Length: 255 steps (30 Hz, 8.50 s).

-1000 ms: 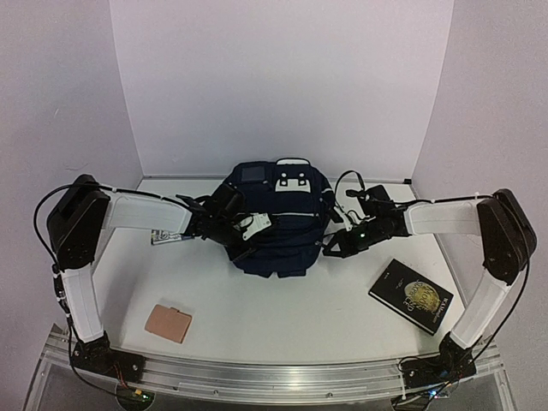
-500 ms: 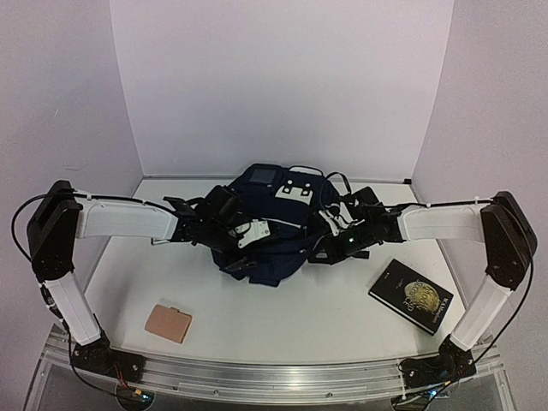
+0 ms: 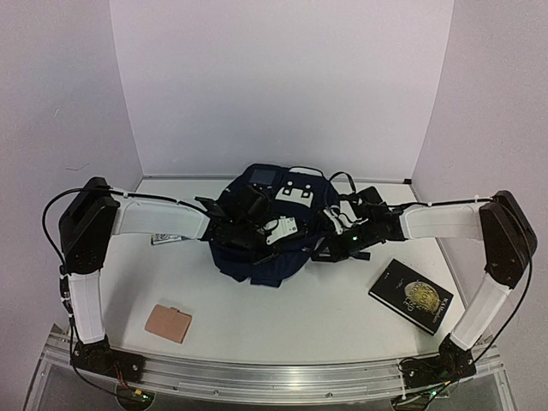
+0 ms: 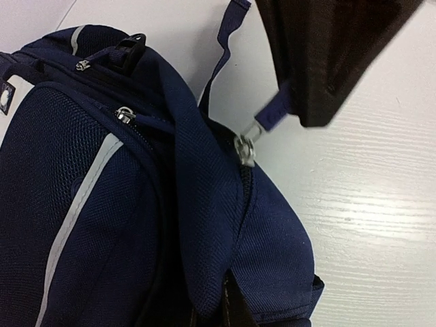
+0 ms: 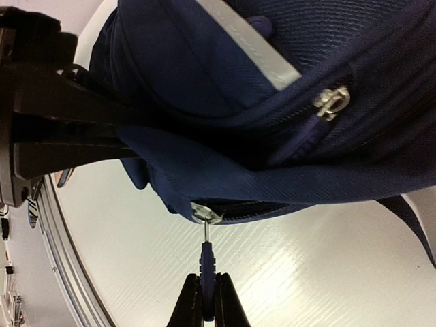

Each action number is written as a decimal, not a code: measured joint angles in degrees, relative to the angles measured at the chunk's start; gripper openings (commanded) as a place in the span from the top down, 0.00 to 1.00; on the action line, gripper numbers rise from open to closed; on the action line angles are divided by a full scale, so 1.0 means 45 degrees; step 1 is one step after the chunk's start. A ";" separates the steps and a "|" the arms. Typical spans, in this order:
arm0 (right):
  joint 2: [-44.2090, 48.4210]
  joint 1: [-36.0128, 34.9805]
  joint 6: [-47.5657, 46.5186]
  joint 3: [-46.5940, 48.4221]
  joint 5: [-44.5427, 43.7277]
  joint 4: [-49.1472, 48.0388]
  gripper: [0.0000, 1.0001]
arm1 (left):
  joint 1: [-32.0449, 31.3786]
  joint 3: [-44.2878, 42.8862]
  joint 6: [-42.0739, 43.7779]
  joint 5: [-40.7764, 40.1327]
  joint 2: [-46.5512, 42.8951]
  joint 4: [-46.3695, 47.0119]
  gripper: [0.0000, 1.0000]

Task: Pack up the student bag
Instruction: Zip the student bag at the center of the board, then unzip the student bag at the center of the board.

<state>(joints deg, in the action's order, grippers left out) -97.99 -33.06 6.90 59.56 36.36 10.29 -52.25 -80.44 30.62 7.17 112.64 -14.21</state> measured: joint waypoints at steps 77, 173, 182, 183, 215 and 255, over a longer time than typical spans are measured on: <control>-0.5143 0.6017 -0.2667 0.7138 0.0457 0.2323 0.98 | 0.2906 0.0727 -0.7462 -0.1158 0.0064 0.0118 0.50; -0.0423 0.5957 0.2384 0.0938 -0.0093 0.0512 1.00 | 0.0936 -0.2678 -1.4453 -0.2333 0.0728 -0.3880 1.00; -0.1942 0.6949 -0.0039 0.3256 -0.0467 0.1793 1.00 | 0.1488 -0.1100 -1.2894 -0.1739 -0.0286 -0.2553 1.00; -0.2290 0.7064 -0.0306 0.3687 -0.0458 0.1886 1.00 | 0.1484 -0.0877 -1.2646 -0.1461 -0.0408 -0.2268 1.00; 0.0554 0.1456 -0.5635 0.3302 -0.1243 0.3255 0.36 | 0.1486 -0.1031 -1.2192 0.3843 -0.0180 -0.1037 1.00; 0.0143 0.0195 -0.9596 0.2060 -0.1251 0.0548 0.46 | 0.0947 -0.2387 -1.3157 0.6053 0.1321 -0.0391 1.00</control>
<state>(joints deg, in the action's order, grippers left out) -97.34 -32.18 -36.28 68.83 30.73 12.75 -47.99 -91.18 -28.58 34.41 118.58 -15.97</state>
